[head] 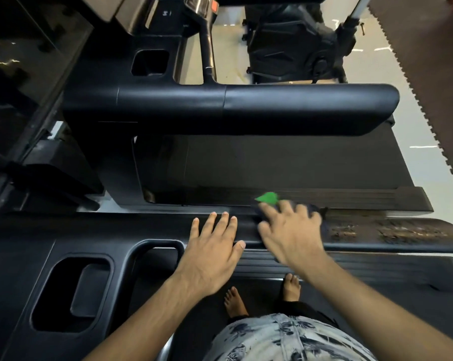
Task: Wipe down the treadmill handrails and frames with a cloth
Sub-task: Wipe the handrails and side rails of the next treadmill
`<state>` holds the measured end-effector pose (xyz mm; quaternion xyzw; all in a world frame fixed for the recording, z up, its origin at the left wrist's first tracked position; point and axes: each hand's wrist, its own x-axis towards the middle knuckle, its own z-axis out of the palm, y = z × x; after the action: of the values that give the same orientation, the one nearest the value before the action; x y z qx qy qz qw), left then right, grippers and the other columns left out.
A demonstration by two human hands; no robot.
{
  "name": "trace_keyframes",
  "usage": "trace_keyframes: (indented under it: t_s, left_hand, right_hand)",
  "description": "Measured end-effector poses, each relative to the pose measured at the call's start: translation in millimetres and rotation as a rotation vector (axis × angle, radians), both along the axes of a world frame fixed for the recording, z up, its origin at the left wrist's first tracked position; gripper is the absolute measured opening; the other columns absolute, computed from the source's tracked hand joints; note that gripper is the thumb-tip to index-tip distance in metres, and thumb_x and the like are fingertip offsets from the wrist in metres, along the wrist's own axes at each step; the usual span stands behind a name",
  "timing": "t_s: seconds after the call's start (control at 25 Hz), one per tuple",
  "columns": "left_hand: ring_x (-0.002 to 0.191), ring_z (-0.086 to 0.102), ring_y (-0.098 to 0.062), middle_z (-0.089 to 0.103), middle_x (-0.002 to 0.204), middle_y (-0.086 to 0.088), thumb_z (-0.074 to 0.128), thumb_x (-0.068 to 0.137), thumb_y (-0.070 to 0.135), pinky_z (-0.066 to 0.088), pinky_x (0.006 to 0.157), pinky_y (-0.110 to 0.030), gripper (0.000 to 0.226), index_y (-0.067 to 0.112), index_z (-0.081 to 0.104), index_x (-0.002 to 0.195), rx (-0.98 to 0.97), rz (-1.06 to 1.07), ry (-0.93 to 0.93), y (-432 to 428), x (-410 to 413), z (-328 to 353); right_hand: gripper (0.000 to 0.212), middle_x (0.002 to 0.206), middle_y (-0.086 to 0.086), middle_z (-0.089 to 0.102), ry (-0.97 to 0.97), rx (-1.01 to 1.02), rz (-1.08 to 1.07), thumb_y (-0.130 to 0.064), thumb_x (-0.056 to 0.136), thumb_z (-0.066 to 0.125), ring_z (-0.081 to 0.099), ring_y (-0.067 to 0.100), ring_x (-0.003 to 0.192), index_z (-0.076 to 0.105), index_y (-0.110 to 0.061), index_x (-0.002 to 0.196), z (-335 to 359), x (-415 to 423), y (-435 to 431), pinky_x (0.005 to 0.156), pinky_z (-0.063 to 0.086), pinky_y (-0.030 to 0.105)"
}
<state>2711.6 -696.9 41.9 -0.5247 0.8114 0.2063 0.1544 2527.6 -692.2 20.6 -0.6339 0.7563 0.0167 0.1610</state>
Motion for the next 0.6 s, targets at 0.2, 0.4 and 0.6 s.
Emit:
trace_keyframes:
  t_s: [0.2, 0.4, 0.6]
  left_hand:
    - [0.151, -0.005, -0.019, 0.003, 0.164, 0.003, 0.014, 0.103, 0.05, -0.003, 0.122, -0.049, 0.06, 0.022, 0.006, 0.156, 0.014, -0.014, 0.026, 0.2, -18.3, -2.7]
    - [0.151, -0.004, -0.019, 0.006, 0.164, 0.002, 0.014, 0.102, 0.05, -0.002, 0.121, -0.05, 0.061, 0.021, 0.006, 0.156, -0.013, -0.042, 0.015, 1.3, -30.2, -5.3]
    - [0.151, -0.004, -0.019, 0.005, 0.164, 0.002, 0.014, 0.103, 0.05, -0.003, 0.122, -0.05, 0.061, 0.021, 0.006, 0.155, 0.015, -0.051, 0.021, 1.3, -40.5, -4.0]
  right_hand:
    - [0.046, 0.136, 0.004, 0.053, -0.07, 0.279, -0.228, -0.047, 0.098, 0.029, 0.05, 0.033, 0.123, 0.047, -0.035, 0.139, 6.3, -53.9, -34.2, 0.101, 0.038, 0.053]
    - [0.063, 0.132, 0.0, 0.055, 0.007, 0.097, 0.126, -0.054, 0.087, 0.013, 0.056, 0.03, 0.112, 0.044, -0.038, 0.139, -1.2, -44.3, 0.9, 0.09, 0.046, 0.048]
    - [0.051, 0.133, 0.005, 0.055, 0.119, 0.169, -0.137, -0.049, 0.096, 0.026, 0.053, 0.033, 0.117, 0.047, -0.033, 0.139, 4.6, -66.8, -10.8, 0.097, 0.041, 0.051]
